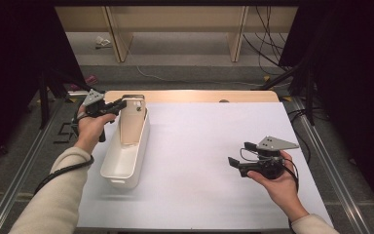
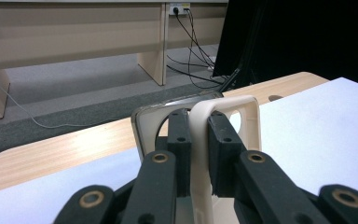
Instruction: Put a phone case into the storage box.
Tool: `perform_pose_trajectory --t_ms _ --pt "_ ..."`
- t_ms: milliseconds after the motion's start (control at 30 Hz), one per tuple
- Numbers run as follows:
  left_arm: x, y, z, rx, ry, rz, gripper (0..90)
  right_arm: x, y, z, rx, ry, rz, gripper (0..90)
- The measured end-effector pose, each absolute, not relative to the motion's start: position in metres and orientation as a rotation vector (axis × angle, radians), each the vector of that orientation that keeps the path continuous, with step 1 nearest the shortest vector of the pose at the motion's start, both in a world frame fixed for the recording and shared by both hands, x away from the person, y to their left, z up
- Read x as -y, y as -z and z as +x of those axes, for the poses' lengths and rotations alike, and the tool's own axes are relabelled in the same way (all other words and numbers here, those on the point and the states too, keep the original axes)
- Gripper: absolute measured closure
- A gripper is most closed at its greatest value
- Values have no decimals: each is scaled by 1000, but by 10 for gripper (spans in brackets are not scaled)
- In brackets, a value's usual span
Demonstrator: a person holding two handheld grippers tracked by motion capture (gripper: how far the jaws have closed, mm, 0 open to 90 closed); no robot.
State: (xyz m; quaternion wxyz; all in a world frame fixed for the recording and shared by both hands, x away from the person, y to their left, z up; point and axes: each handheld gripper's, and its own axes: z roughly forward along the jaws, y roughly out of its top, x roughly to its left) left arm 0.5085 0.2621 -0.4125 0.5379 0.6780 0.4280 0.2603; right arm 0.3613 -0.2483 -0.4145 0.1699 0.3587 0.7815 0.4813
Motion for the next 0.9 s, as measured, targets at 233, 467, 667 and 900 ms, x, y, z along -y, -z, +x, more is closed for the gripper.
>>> perform_pose_trajectory --t_ms 233,467,667,900 --pt "-262 413 510 -1027 -621 1615 805 248 415 361 -2220 -1369 1019 165" --pt "-263 414 511 -1046 -626 1609 801 248 414 361 -2219 -1367 1018 165" --pt "-263 415 514 -1049 -622 1607 801 248 414 361 -2219 -1368 1015 165" --pt "-264 417 517 -1064 -625 1614 795 248 414 361 -2219 -1368 1015 165"
